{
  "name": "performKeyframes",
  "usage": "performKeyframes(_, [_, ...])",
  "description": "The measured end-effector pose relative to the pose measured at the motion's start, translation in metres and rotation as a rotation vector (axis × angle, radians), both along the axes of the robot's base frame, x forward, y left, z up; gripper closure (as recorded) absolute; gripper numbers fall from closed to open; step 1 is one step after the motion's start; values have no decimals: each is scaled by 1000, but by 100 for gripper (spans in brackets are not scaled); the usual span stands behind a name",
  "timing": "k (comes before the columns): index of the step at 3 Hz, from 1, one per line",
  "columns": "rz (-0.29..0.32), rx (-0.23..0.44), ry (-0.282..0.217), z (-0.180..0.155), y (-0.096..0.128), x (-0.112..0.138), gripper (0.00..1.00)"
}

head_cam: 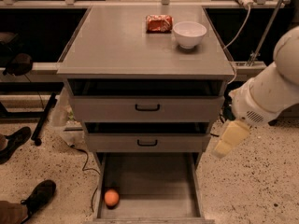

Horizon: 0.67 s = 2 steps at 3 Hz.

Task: Pick orange from bottom drawer and place on counter

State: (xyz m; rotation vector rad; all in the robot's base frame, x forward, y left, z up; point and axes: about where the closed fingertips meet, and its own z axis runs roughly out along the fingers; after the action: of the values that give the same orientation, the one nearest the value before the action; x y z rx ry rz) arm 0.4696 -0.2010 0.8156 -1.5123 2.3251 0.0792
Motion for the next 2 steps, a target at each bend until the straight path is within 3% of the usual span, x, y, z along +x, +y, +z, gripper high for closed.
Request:
performKeyframes(1, [-10, 93, 14, -70, 16, -12, 0])
performKeyframes(2, [-29, 101, -46, -70, 17, 1, 0])
